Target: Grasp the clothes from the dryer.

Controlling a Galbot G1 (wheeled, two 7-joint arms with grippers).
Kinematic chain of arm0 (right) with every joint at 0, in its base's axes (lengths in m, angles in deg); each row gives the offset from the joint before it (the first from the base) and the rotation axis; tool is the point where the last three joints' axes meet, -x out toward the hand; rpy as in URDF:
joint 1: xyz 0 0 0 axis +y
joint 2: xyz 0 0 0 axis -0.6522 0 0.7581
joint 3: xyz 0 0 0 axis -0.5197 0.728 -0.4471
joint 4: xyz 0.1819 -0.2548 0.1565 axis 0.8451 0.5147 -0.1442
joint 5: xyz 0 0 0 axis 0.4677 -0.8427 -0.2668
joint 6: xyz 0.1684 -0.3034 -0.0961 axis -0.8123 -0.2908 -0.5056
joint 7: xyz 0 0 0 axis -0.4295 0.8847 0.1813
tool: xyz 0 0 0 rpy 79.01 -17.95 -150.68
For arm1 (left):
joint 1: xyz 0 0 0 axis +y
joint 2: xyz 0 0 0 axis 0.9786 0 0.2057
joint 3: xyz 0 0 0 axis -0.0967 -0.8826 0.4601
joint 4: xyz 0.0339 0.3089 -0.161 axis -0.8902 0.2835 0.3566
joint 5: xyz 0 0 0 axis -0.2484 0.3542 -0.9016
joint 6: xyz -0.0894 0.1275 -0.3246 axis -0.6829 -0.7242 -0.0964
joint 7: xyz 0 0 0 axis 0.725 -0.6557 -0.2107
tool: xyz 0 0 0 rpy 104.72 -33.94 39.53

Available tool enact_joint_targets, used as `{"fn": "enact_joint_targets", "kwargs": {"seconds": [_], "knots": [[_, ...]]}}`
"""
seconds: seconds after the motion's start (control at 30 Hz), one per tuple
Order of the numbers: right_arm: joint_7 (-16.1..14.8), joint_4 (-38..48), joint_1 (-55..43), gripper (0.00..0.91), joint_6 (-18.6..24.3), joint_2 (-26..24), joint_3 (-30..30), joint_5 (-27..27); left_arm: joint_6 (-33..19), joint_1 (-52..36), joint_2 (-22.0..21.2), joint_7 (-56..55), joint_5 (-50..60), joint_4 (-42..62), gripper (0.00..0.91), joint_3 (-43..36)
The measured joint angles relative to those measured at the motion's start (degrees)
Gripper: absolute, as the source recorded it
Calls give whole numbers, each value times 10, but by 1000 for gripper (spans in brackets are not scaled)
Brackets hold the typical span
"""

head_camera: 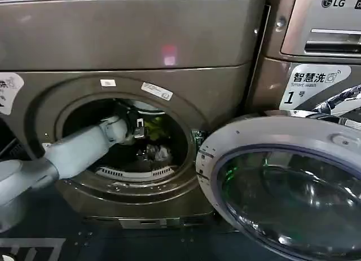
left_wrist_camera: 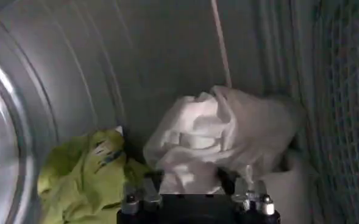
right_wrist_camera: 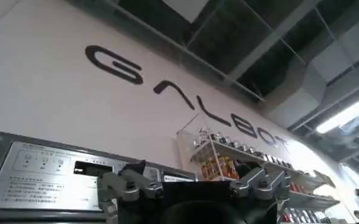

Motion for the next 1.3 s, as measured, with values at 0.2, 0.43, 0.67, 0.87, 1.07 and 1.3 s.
{"fn": "enact_joint_targets", "kwargs": {"seconds": [0.2, 0.43, 0.67, 0.87, 1.07, 1.3], "knots": [[1, -1, -2, 907, -1, -1, 3, -2, -2, 4, -1, -3, 3, 4, 0, 5], [1, -1, -2, 907, -2, -1, 3, -2, -5, 6, -1, -8, 4, 8, 0, 8], [1, -1, -3, 907, -2, 0, 5, -4, -8, 10, -2, -15, 3, 9, 0, 16], [1, -3, -2, 907, -2, 1, 6, -4, -8, 18, 1, -26, 0, 5, 0, 27], [1, -6, -3, 907, -1, 4, 10, -5, -6, 30, 8, -44, -9, -6, 0, 49], [1, -8, -2, 907, 0, 6, 13, -6, 4, 55, 22, -89, -31, -28, 0, 99]]}}
